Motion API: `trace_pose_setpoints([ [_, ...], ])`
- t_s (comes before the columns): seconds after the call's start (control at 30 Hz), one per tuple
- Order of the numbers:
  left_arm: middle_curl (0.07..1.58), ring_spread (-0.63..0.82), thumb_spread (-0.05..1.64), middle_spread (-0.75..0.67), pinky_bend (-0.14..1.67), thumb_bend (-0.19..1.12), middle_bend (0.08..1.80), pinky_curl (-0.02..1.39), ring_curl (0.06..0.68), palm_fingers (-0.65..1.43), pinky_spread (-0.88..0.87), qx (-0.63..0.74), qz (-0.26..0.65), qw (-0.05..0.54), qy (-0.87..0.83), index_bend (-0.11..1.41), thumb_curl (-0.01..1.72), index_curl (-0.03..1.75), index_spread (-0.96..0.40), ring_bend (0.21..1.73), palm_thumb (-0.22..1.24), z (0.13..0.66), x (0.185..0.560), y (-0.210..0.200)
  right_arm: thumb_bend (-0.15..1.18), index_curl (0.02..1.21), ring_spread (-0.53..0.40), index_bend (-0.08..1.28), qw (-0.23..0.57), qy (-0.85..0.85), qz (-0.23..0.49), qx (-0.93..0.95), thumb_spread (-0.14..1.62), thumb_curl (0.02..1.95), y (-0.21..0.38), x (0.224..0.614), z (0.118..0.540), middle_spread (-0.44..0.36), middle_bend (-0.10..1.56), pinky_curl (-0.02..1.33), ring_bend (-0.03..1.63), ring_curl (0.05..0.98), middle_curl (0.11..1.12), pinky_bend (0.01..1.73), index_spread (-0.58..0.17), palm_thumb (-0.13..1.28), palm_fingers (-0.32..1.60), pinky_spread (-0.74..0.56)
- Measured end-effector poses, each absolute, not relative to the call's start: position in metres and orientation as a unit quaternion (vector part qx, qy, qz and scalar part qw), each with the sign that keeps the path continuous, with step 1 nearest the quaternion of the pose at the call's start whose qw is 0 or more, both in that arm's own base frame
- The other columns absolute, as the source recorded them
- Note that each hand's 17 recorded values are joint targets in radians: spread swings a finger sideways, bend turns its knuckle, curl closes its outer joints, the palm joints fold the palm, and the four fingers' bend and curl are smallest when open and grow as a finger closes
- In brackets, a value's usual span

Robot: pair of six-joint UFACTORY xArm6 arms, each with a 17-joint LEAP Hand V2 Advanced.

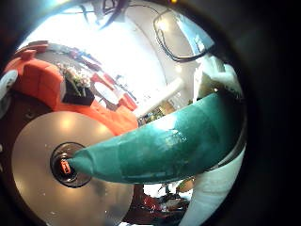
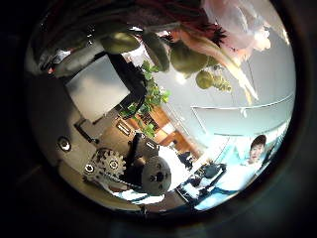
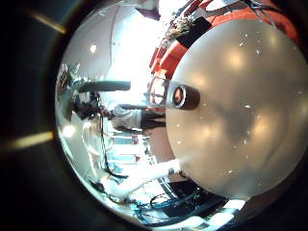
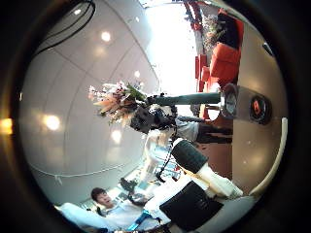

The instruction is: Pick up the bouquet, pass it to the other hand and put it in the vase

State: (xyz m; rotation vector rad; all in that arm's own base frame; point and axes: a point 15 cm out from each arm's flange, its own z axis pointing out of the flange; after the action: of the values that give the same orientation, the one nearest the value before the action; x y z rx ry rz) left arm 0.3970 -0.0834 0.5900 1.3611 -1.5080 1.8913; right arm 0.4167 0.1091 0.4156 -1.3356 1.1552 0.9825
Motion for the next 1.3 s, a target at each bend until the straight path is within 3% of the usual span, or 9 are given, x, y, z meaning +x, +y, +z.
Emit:
trace_pose_setpoints([
  [0.43, 1.02, -0.39, 1.09, -0.54, 1.23, 0.04, 1.12, 0.90, 0.549, 1.07, -0.58, 0.490, 0.676, 0.188, -0.517, 0.53, 0.90, 1.33, -0.78, 1.54, 1.02, 0.567, 0.405, -0.074, -0.03, 0.35, 0.161, 0.17, 0.527, 0.498, 0.403, -0.558, 1.06, 0.43, 0.114, 0.423, 0.405, 0.064, 0.26, 0.39, 0.47, 0.257, 0.34, 0.52, -0.265, 0.49, 0.13, 0.45],
  [0.63, 1.01, -0.40, 1.02, -0.54, 1.20, -0.06, 1.07, 0.88, 0.531, 1.02, -0.59, 0.492, 0.678, 0.204, -0.507, 0.43, 0.81, 1.33, -0.77, 1.49, 0.81, 0.560, 0.409, -0.076, -0.03, 0.34, 0.162, 0.16, 0.526, 0.497, 0.404, -0.559, 1.06, 0.41, 0.116, 0.423, 0.405, 0.071, 0.23, 0.37, 0.45, 0.252, 0.34, 0.51, -0.263, 0.48, 0.14, 0.46],
  [0.73, 0.97, -0.42, 1.00, -0.53, 1.11, -0.06, 1.02, 0.84, 0.492, 0.69, -0.61, 0.493, 0.672, 0.224, -0.506, 0.34, 0.76, 1.28, -0.74, 1.29, 0.69, 0.547, 0.416, -0.077, -0.03, 0.33, 0.171, 0.17, 0.526, 0.497, 0.405, -0.558, 1.06, 0.41, 0.116, 0.423, 0.403, 0.076, 0.23, 0.35, 0.44, 0.248, 0.34, 0.50, -0.264, 0.48, 0.15, 0.46],
  [0.77, 0.95, -0.34, 0.99, -0.47, 0.95, -0.07, 0.91, 0.82, 0.473, 0.21, -0.54, 0.490, 0.667, 0.239, -0.509, 0.26, 0.74, 1.26, -0.69, 1.19, 0.64, 0.542, 0.418, -0.080, -0.03, 0.33, 0.172, 0.17, 0.526, 0.497, 0.406, -0.558, 1.06, 0.41, 0.116, 0.424, 0.402, 0.076, 0.23, 0.35, 0.43, 0.248, 0.35, 0.50, -0.259, 0.48, 0.16, 0.46],
  [0.8, 0.95, -0.25, 0.98, -0.40, 0.85, -0.06, 0.86, 0.84, 0.501, 0.02, -0.42, 0.487, 0.661, 0.255, -0.511, 0.28, 0.72, 1.24, -0.64, 1.16, 0.61, 0.537, 0.419, -0.084, -0.03, 0.33, 0.173, 0.17, 0.525, 0.498, 0.407, -0.557, 1.06, 0.40, 0.116, 0.424, 0.402, 0.077, 0.23, 0.35, 0.43, 0.247, 0.35, 0.50, -0.257, 0.48, 0.16, 0.46],
  [0.83, 0.88, -0.09, 0.97, -0.27, 0.71, -0.08, 0.67, 0.79, 0.441, -0.23, -0.25, 0.482, 0.653, 0.272, -0.517, 0.20, 0.70, 1.20, -0.56, 1.10, 0.54, 0.531, 0.420, -0.088, -0.03, 0.33, 0.175, 0.17, 0.526, 0.497, 0.407, -0.558, 1.06, 0.40, 0.116, 0.424, 0.403, 0.078, 0.23, 0.35, 0.43, 0.246, 0.35, 0.49, -0.256, 0.48, 0.16, 0.46],
  [0.9, 0.75, 0.14, 0.96, -0.01, 0.55, -0.11, 0.46, 0.68, 0.335, -0.39, 0.01, 0.469, 0.633, 0.312, -0.531, 0.08, 0.62, 1.12, -0.41, 0.97, 0.38, 0.519, 0.417, -0.096, -0.03, 0.33, 0.176, 0.17, 0.526, 0.497, 0.405, -0.559, 1.06, 0.40, 0.116, 0.423, 0.405, 0.078, 0.23, 0.34, 0.42, 0.245, 0.35, 0.49, -0.254, 0.49, 0.17, 0.46],
  [1.07, 0.56, 0.42, 0.87, 0.36, 0.38, -0.09, 0.25, 0.51, 0.235, -0.28, 0.39, 0.465, 0.622, 0.335, -0.534, 0.04, 0.48, 0.86, -0.08, 0.78, 0.09, 0.488, 0.433, -0.072, -0.02, 0.33, 0.171, 0.18, 0.527, 0.494, 0.404, -0.561, 1.06, 0.40, 0.117, 0.421, 0.408, 0.072, 0.25, 0.32, 0.40, 0.239, 0.36, 0.46, -0.243, 0.50, 0.22, 0.47],
  [1.3, 0.44, 0.55, 0.81, 0.53, 0.26, -0.04, 0.17, 0.41, 0.183, -0.19, 0.54, 0.480, 0.629, 0.317, -0.523, 0.08, 0.41, 0.58, 0.13, 0.64, 0.02, 0.485, 0.438, -0.038, -0.02, 0.34, 0.169, 0.18, 0.527, 0.493, 0.405, -0.562, 1.06, 0.40, 0.117, 0.420, 0.409, 0.058, 0.26, 0.30, 0.39, 0.238, 0.36, 0.42, -0.235, 0.52, 0.26, 0.47],
])
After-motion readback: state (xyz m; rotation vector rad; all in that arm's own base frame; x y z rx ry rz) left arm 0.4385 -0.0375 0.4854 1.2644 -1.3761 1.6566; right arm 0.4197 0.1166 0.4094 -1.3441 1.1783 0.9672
